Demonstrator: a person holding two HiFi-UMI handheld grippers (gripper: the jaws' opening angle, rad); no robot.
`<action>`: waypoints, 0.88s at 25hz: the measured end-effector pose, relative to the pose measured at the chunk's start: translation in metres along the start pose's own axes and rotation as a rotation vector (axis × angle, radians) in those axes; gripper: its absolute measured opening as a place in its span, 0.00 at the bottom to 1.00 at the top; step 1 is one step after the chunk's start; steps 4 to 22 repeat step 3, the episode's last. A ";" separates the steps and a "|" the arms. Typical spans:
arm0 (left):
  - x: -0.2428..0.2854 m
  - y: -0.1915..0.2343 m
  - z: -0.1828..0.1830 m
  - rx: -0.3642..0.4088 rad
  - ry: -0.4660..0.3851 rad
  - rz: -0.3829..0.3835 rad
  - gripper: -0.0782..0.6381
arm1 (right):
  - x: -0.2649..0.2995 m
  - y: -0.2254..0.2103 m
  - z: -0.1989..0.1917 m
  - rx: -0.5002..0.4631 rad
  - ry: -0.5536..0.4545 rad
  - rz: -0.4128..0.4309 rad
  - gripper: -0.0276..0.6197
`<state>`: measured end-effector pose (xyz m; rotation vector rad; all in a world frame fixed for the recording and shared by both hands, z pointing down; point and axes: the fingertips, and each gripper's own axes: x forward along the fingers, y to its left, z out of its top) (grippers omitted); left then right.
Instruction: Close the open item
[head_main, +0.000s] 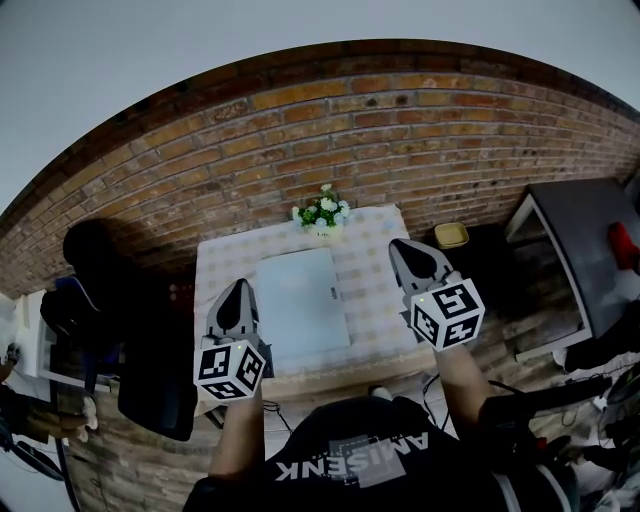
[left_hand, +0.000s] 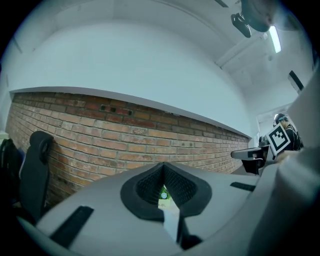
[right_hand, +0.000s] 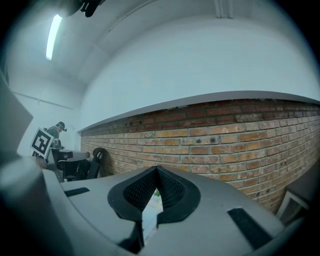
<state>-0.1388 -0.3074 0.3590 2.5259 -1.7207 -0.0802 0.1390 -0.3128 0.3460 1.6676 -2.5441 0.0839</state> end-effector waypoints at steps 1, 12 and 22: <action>0.000 -0.001 0.001 -0.005 -0.004 -0.003 0.13 | 0.001 -0.001 0.000 0.000 0.001 -0.001 0.10; 0.001 -0.003 0.003 -0.009 -0.012 -0.009 0.13 | 0.001 -0.004 0.000 0.001 0.001 -0.003 0.10; 0.001 -0.003 0.003 -0.009 -0.012 -0.009 0.13 | 0.001 -0.004 0.000 0.001 0.001 -0.003 0.10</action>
